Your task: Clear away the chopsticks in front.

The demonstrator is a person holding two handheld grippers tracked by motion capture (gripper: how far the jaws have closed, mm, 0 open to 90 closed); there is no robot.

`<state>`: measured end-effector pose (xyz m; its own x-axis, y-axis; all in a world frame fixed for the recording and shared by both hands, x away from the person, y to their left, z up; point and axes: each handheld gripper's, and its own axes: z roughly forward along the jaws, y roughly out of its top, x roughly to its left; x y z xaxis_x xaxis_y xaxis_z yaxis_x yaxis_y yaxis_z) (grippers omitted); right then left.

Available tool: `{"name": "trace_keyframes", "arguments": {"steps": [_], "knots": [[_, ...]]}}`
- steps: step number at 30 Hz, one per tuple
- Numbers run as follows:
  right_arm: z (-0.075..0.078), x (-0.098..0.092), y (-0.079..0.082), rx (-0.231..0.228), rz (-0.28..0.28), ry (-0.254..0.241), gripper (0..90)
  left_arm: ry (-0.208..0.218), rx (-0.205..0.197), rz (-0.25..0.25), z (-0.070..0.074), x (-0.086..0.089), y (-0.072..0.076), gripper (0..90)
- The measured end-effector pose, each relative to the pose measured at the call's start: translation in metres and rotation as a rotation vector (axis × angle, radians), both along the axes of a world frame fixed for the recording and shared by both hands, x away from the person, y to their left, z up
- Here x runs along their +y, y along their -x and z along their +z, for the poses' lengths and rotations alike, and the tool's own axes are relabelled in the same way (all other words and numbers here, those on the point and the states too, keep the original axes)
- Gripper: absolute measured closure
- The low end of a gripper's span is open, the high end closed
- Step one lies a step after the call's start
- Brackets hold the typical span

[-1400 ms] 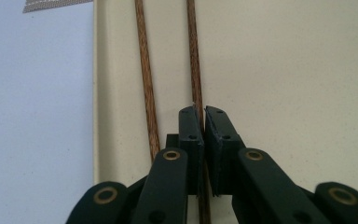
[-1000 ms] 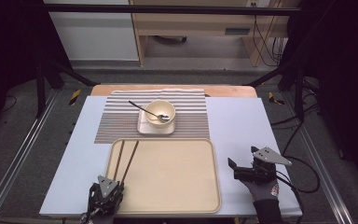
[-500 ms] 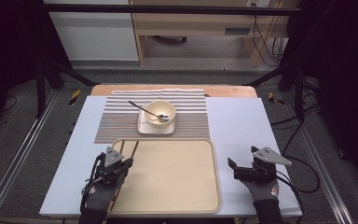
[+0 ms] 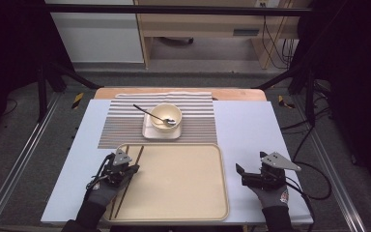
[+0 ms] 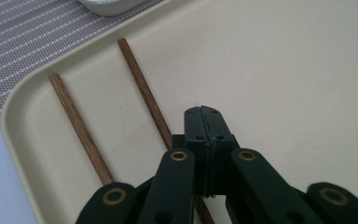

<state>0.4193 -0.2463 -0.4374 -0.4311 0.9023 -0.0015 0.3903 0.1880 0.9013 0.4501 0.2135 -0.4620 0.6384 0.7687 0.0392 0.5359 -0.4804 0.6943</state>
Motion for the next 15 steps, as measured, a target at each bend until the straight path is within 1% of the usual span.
{"name": "trace_keyframes", "arguments": {"steps": [2, 7, 9, 13, 15], "knots": [[0.0, -0.0001, 0.0, 0.002, -0.003, 0.0, 2.8, -0.011, 0.0, 0.0, -0.0021, -0.0002, -0.0007, 89.2], [-0.0009, 0.0012, -0.0003, 0.003, 0.004, 0.003, 2.8, -0.018, 0.001, -0.011, -0.0045, -0.0008, -0.0007, 89.3], [-0.001, 0.0014, -0.0002, 0.006, 0.006, 0.003, 2.8, -0.026, 0.002, -0.006, -0.0056, -0.0012, -0.0009, 89.2], [-0.0015, 0.0016, -0.0005, 0.007, 0.005, 0.008, 2.8, -0.027, 0.002, -0.002, -0.0064, -0.0003, -0.0016, 89.2], [-0.0016, 0.0018, -0.0004, 0.007, 0.005, 0.008, 2.8, -0.021, 0.004, 0.004, -0.0066, 0.0005, -0.0016, 89.3]]}}
